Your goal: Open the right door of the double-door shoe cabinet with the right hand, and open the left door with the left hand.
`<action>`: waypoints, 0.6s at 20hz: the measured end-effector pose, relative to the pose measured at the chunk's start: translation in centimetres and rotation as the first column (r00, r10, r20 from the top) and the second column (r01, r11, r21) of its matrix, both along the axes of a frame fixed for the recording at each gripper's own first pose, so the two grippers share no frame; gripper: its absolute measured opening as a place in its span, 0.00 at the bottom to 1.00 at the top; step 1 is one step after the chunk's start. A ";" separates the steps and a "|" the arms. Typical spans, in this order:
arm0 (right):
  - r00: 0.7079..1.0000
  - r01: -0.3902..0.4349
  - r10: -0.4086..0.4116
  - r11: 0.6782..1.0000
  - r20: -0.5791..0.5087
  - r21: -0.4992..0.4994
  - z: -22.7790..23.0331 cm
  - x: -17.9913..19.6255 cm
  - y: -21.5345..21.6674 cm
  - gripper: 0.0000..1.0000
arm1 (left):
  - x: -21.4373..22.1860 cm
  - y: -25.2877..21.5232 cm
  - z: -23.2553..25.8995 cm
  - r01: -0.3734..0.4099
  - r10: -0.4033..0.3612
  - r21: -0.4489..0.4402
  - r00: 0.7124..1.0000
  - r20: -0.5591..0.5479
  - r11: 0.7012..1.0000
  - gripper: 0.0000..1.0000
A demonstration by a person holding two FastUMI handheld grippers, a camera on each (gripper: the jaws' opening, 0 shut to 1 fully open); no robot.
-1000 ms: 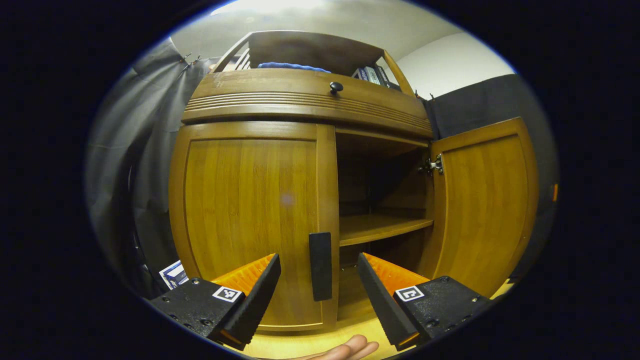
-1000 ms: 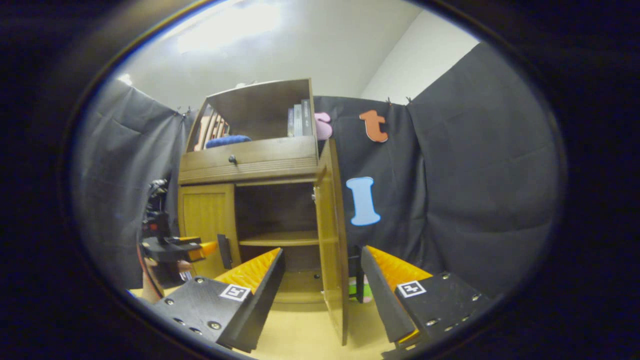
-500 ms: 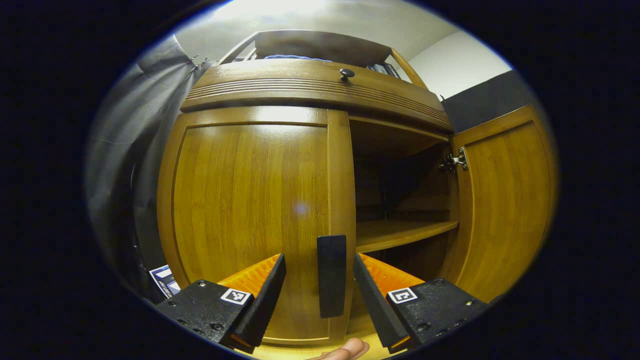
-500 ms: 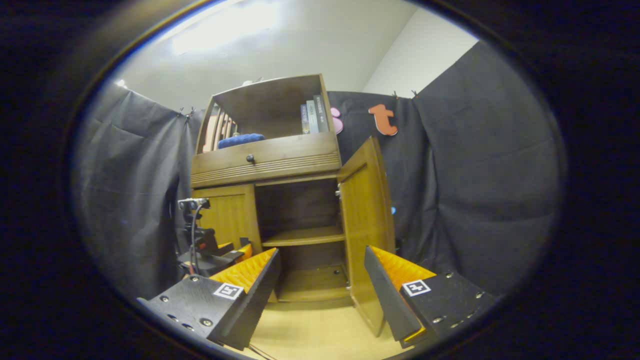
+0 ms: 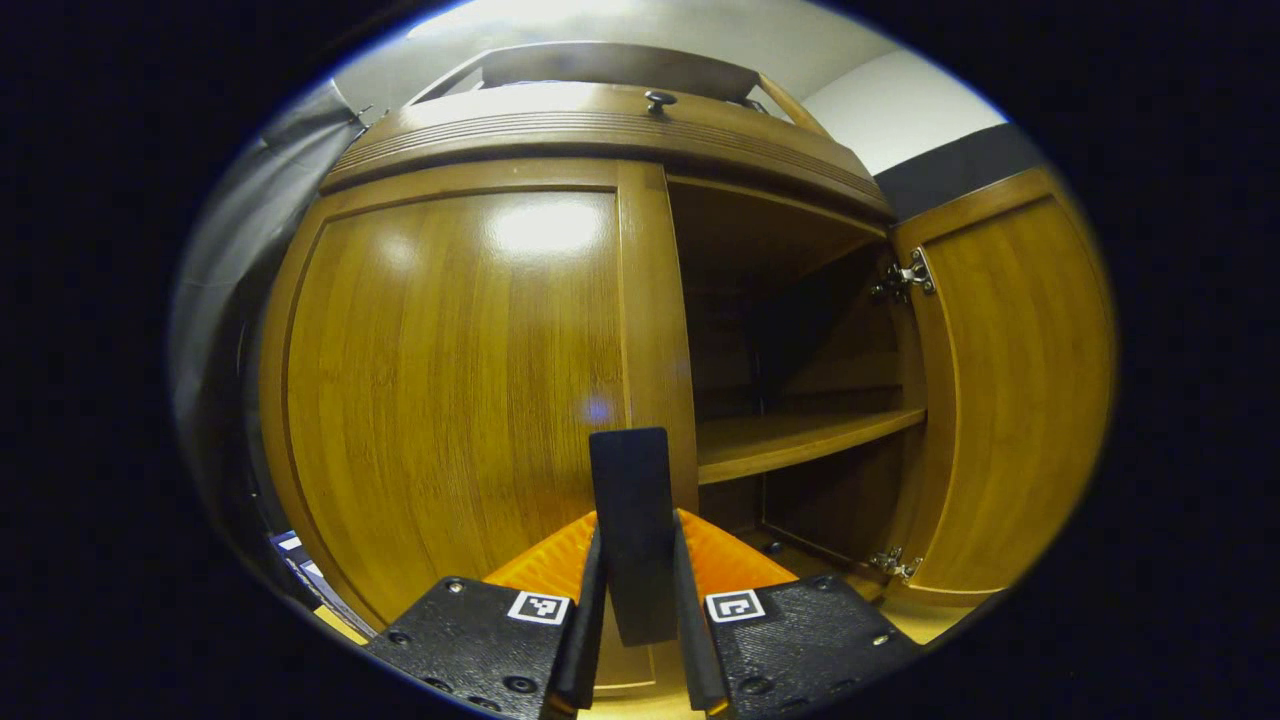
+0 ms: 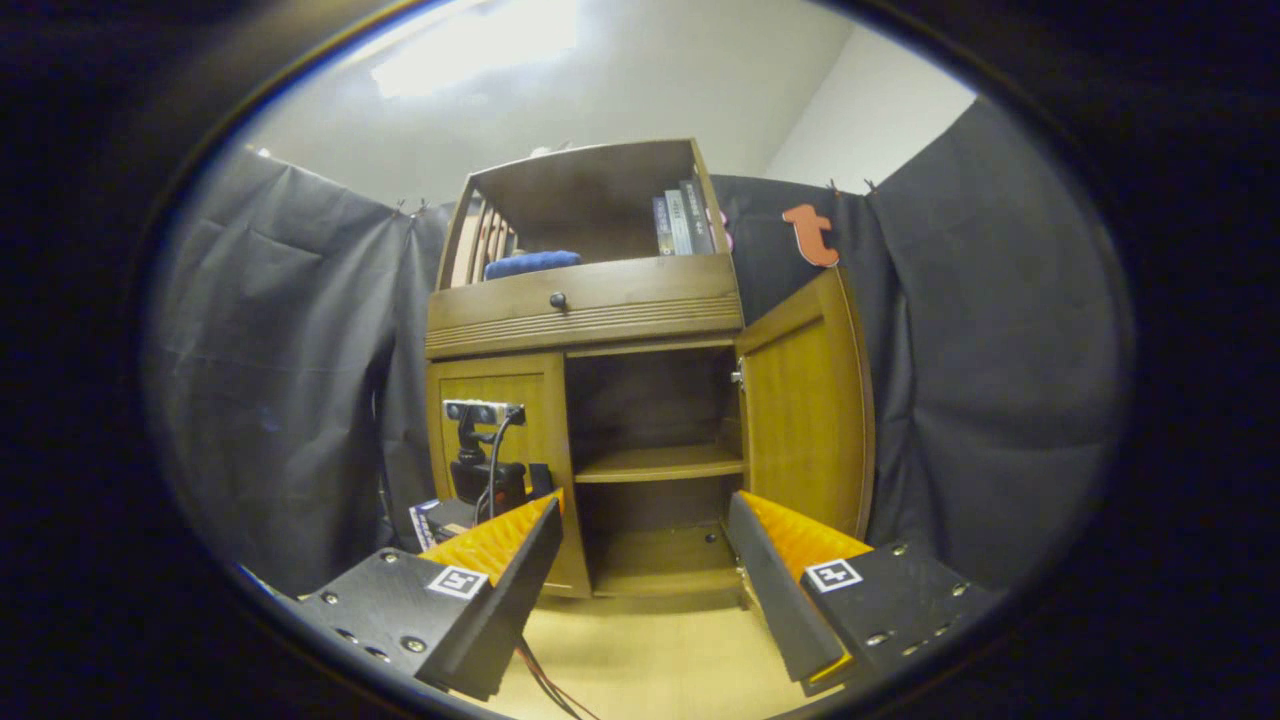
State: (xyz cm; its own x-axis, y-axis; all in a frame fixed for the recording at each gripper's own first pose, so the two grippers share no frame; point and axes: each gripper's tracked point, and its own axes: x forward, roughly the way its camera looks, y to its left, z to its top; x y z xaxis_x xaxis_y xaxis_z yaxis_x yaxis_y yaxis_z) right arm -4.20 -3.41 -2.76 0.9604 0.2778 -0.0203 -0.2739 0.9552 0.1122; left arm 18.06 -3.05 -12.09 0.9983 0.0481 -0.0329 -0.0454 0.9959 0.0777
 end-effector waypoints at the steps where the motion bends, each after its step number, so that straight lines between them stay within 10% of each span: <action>1: 1.000 -0.008 0.008 1.000 0.003 0.000 0.1 -0.3 0.4 1.00 | -0.1 0.0 0.1 0.006 -0.006 0.000 1.000 -0.001 1.000 0.34; 12: 1.000 -0.011 0.010 1.000 -0.022 -0.018 -0.1 -2.4 0.9 0.99 | -4.5 -0.8 0.7 0.098 -0.099 -0.033 0.994 -0.054 0.995 0.31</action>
State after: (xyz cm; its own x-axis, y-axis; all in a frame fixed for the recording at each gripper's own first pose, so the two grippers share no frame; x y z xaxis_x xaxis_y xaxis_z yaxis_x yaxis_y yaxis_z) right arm -6.57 -2.53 -2.83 0.9567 0.2874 -0.0460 -0.2818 0.9542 0.1007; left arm 13.60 -3.85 -11.37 0.9947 -0.0522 -0.0880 0.0565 0.9973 0.0472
